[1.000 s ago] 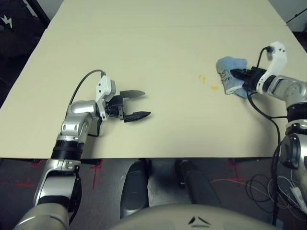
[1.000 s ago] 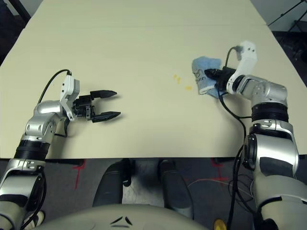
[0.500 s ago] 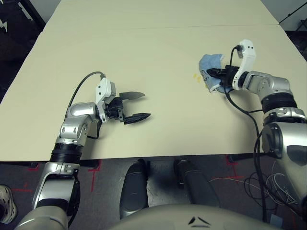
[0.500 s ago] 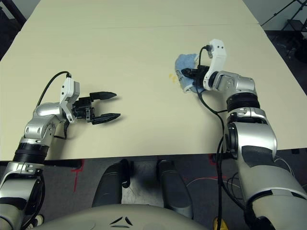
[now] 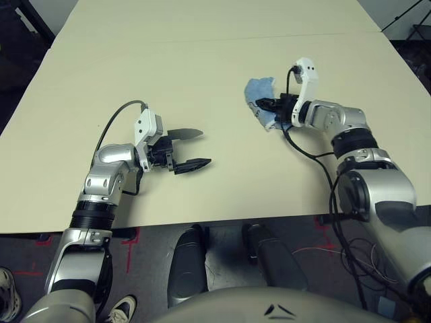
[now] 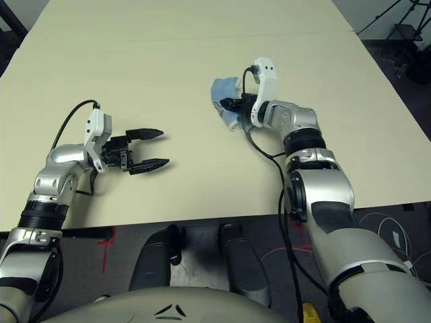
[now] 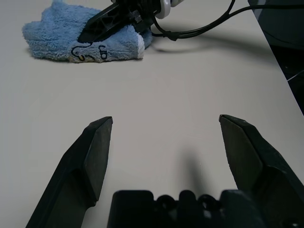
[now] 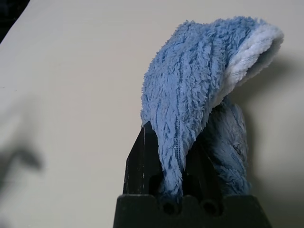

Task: Wipe the water off the table with a rag.

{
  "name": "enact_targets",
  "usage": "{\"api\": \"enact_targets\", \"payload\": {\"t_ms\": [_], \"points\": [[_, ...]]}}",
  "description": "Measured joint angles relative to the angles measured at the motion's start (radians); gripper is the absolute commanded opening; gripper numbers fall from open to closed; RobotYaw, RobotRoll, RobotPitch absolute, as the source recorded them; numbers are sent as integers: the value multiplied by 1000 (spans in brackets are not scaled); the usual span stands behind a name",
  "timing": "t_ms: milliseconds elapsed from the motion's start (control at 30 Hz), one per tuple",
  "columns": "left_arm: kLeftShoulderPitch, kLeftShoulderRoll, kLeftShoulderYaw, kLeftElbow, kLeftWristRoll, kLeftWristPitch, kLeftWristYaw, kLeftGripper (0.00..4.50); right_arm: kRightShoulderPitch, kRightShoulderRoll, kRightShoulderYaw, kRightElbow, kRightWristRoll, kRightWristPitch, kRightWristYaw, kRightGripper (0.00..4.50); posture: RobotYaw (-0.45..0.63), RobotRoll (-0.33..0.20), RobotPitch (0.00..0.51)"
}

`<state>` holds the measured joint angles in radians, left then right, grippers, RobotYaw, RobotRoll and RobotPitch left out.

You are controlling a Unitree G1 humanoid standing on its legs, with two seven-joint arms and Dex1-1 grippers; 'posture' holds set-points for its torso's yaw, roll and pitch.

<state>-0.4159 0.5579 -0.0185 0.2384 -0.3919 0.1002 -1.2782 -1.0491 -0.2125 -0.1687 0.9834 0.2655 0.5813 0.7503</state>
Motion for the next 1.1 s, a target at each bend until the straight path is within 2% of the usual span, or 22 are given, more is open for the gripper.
{"api": "enact_targets", "payload": {"t_ms": [167,333,633,1100], "points": [[3,0,0,-1,0,0,3,4500,0,13,0,-2,0,1,2,123,130,0,212],[3,-1,0,-5,0,0,3,4500,11,-25,-1,-7,5,11,17,122,120,0,213],[1,-3,-1,-6,0,-1,2,4500,114,-204,1,-113,16,65,68,120,101,0,219],[-8,-3,-2,13,1,-6,-4,4500,280,-412,-19,-281,66,168,85,117,78,0,220]]}}
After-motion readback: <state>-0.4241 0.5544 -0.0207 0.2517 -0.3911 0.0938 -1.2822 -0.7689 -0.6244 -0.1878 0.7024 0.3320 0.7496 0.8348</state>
